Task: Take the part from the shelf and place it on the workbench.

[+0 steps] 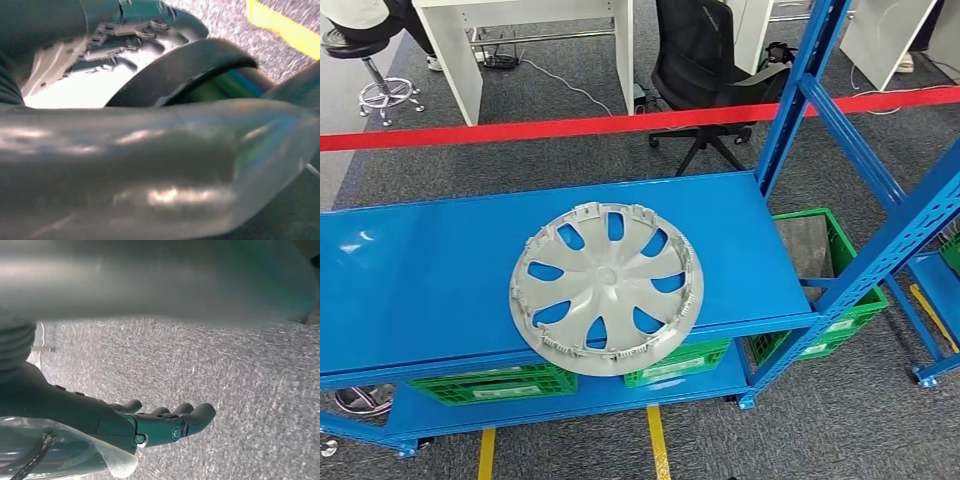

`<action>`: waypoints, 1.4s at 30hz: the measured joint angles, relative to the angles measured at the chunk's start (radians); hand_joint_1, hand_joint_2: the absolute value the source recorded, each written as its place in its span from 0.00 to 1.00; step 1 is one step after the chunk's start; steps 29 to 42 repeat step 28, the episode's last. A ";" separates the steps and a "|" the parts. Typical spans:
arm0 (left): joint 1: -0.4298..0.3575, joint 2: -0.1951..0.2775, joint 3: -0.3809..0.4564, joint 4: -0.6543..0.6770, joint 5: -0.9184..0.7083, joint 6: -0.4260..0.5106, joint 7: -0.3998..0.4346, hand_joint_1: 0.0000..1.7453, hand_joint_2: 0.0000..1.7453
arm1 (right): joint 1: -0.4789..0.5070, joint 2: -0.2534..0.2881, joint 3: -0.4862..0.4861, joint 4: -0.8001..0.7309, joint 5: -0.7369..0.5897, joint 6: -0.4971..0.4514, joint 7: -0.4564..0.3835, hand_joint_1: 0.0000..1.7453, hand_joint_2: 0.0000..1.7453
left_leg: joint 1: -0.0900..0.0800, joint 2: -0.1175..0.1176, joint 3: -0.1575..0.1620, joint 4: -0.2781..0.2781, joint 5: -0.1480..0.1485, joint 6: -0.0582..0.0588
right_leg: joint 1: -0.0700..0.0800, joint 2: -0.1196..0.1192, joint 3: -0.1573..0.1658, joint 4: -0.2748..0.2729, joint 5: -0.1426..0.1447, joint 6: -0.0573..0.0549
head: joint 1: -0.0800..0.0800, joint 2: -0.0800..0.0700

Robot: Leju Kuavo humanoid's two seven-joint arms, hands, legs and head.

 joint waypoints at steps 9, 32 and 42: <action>0.032 0.031 -0.016 -0.016 0.153 -0.038 -0.006 0.00 0.00 | 0.036 0.000 -0.227 -0.036 0.173 0.072 0.003 0.00 0.00 | 0.002 0.000 0.001 0.000 0.000 0.001 | 0.002 0.000 0.000 0.000 -0.001 0.002 | 0.000 0.000; 0.096 0.096 -0.088 -0.080 0.474 -0.119 -0.027 0.00 0.00 | 0.113 -0.004 -0.713 -0.118 0.536 0.222 0.012 0.00 0.00 | 0.004 0.000 0.006 0.000 -0.004 0.000 | 0.003 0.000 -0.005 0.000 -0.006 0.002 | 0.000 0.000; 0.096 0.096 -0.088 -0.080 0.474 -0.119 -0.027 0.00 0.00 | 0.113 -0.004 -0.713 -0.118 0.536 0.222 0.012 0.00 0.00 | 0.004 0.000 0.006 0.000 -0.004 0.000 | 0.003 0.000 -0.005 0.000 -0.006 0.002 | 0.000 0.000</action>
